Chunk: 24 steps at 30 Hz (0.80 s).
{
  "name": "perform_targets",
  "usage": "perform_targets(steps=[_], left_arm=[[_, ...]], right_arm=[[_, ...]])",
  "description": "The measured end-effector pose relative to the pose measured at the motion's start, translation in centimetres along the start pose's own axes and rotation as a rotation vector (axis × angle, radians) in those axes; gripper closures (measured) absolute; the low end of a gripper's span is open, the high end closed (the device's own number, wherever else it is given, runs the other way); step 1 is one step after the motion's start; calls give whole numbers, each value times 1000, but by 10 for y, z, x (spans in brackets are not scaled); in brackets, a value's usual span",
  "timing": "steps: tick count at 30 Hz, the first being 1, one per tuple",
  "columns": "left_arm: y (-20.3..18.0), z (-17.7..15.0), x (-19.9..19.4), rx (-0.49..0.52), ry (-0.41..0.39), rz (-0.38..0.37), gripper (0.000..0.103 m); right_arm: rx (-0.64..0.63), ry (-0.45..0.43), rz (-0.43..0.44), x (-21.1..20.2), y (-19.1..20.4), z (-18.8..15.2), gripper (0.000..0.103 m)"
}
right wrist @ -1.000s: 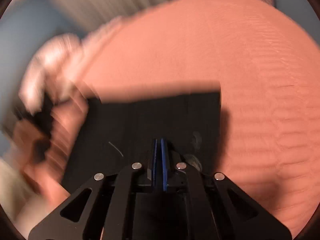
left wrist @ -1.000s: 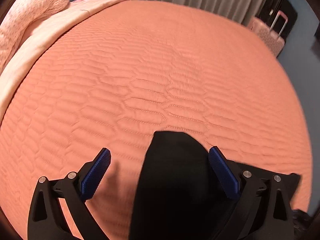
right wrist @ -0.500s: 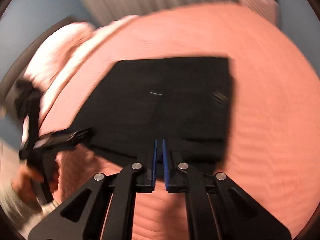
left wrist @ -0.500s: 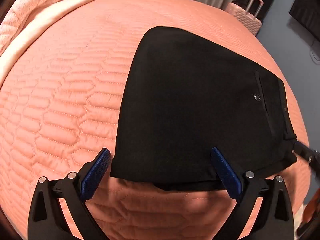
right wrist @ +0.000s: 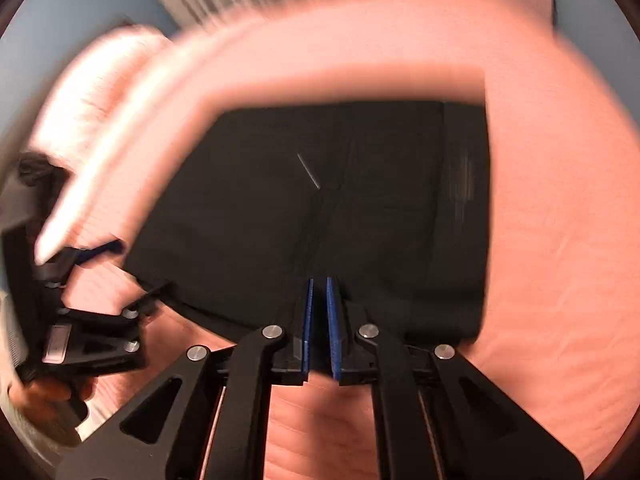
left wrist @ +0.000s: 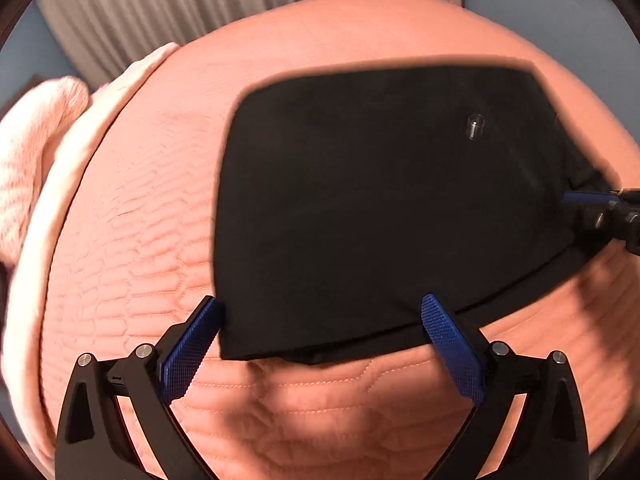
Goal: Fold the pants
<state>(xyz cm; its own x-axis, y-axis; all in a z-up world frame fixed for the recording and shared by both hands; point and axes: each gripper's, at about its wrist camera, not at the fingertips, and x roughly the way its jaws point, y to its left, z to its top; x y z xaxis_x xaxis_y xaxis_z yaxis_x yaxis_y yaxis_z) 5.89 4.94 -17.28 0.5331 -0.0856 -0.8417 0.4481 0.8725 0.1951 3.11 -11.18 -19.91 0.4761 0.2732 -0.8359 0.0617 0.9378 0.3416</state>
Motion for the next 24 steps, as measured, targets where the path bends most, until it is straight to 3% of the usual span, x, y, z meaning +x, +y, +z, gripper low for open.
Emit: perform_targets(steps=[3,4,7,9,10,11,12,14,15,16,20,23,24], left_arm=[[-2,8,-4,-48,3,-43,5],[4,9,-10,-68,0,-47,5],[20,19,-22,-124,-46,-39,5],[27,27,-22,-151,-48,-49,5],[26,29,-22,-158,-41,-60,5],[28,31,-18,-163,-17,-60,5],[28,32,-20,-171,-5,-56,5],[42,36,-28,-230,-39,-173,5],[53,37,-27,-275,-49,-261,5],[60,39,-25,-291,-38,-287,5],[79,42,18,-294,64,-285,5],[95,34,56,-401,140,-483,5],[95,33,59,-415,133,-495,6]], right_arm=[[49,-4,42,-27,-11,-13,100],[69,-42,36,-40,-14,-13,95],[128,-135,11,-72,-26,-6,94],[126,-148,-10,-79,-39,-6,94],[120,-130,-32,-75,-44,-1,88],[135,-108,-52,-82,-64,0,70],[160,-101,-53,-84,-71,-4,59],[244,-129,6,-86,-87,-18,33],[261,-130,28,-88,-90,-17,25],[265,-127,46,-82,-94,-13,15],[267,-33,140,-59,-122,8,14],[268,-37,191,-45,-126,13,13],[251,-58,215,-46,-125,13,13]])
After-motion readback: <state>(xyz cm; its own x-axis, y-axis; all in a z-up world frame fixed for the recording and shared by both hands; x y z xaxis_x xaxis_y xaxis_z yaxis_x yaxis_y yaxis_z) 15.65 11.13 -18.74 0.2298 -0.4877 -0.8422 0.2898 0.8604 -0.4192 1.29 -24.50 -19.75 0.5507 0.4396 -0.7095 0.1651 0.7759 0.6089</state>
